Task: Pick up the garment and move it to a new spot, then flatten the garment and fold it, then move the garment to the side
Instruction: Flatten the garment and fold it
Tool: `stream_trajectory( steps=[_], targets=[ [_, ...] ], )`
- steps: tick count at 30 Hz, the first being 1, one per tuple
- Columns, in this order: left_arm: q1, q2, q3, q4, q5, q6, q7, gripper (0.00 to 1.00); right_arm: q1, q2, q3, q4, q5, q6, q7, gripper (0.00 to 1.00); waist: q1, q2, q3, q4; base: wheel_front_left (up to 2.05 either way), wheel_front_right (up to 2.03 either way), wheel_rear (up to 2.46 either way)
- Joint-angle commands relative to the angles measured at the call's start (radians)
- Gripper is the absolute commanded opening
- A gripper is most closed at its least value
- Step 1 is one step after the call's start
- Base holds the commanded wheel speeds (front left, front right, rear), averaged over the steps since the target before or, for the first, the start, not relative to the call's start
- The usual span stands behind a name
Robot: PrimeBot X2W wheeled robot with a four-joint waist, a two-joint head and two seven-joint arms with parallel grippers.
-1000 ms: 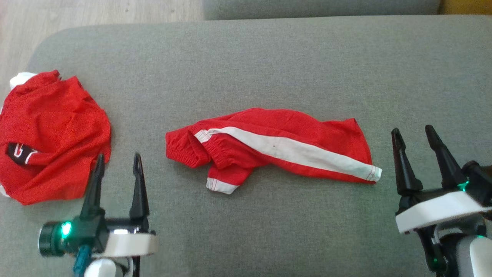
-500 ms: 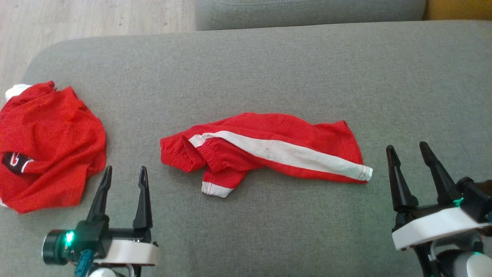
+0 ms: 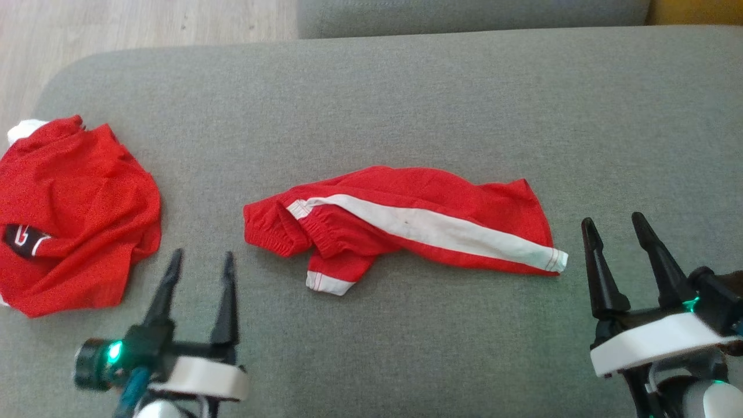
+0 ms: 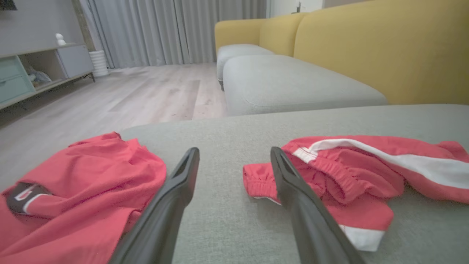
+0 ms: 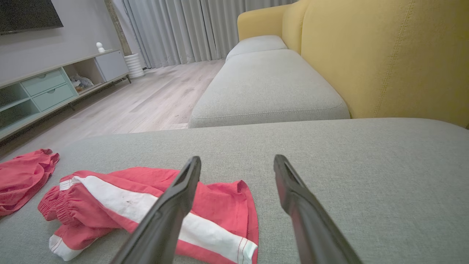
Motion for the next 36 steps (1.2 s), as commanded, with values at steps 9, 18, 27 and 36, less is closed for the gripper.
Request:
stream_trajectory(
  steps=[9,18,27,36],
  targets=[
    [-0.296,0.005,-0.104,-0.019,-0.015,-0.145,0.268,1.0,-0.056,-0.01,0.022,-0.043,0.007,-0.001,0.009,1.0,0.0001,0.0,0.057,0.011,0.0,0.0,0.0],
    [-0.494,-0.011,-0.212,0.144,-0.022,-0.242,0.521,1.0,-0.075,-0.01,0.03,-0.024,0.022,-0.001,0.005,1.0,0.0001,0.0,0.098,-0.019,0.0,0.0,0.0],
    [-0.534,0.009,-0.241,0.194,-0.015,-0.249,0.598,1.0,-0.081,-0.007,0.029,-0.009,0.036,-0.001,0.0,1.0,0.0001,0.0,0.105,-0.025,0.0,0.0,0.0],
    [-0.528,0.008,-0.24,0.181,0.014,-0.201,0.505,0.0,-0.037,-0.012,0.045,0.085,0.029,-0.001,0.026,1.0,0.0001,0.0,0.115,-0.032,0.0,0.0,0.0]
  ],
)
